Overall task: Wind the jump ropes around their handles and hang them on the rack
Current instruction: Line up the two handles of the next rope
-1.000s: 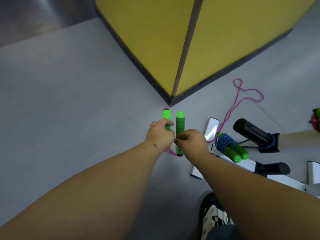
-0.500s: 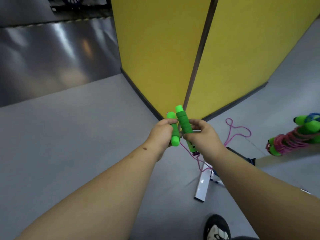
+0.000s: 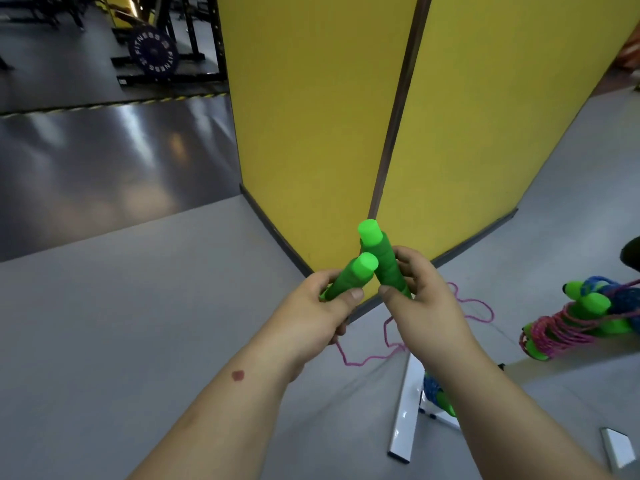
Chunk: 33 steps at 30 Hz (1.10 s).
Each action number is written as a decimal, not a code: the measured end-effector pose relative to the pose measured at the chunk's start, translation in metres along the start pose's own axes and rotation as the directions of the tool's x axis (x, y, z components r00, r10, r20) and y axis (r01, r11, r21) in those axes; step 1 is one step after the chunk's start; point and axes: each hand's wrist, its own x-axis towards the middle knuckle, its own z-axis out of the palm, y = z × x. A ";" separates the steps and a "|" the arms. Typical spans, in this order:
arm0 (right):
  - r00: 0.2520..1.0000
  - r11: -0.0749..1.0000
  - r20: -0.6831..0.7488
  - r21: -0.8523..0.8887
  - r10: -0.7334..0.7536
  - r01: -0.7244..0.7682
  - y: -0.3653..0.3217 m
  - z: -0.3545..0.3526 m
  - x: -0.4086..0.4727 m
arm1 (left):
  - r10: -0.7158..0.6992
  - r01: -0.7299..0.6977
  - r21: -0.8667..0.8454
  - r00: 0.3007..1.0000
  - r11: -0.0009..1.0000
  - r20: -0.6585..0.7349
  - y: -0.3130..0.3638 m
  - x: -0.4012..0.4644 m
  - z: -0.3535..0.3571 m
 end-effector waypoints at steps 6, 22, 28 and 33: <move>0.999 0.999 -0.005 0.000 -0.041 0.041 0.000 -0.011 0.008 | -0.088 0.054 -0.237 0.986 0.970 -0.139 0.006 0.010 -0.003; 0.953 0.867 -0.006 -0.417 -0.302 0.272 0.007 0.000 0.011 | -0.046 0.068 -0.334 0.996 0.940 0.072 0.024 0.003 0.008; 0.969 0.917 -0.001 -0.322 -0.249 0.235 0.005 0.005 0.010 | -0.004 0.070 -0.442 0.989 0.894 0.149 0.026 0.001 0.007; 0.971 0.936 -0.044 -0.282 -0.233 0.212 0.003 0.007 0.011 | 0.050 0.097 -0.549 0.968 0.830 0.248 0.026 0.001 0.004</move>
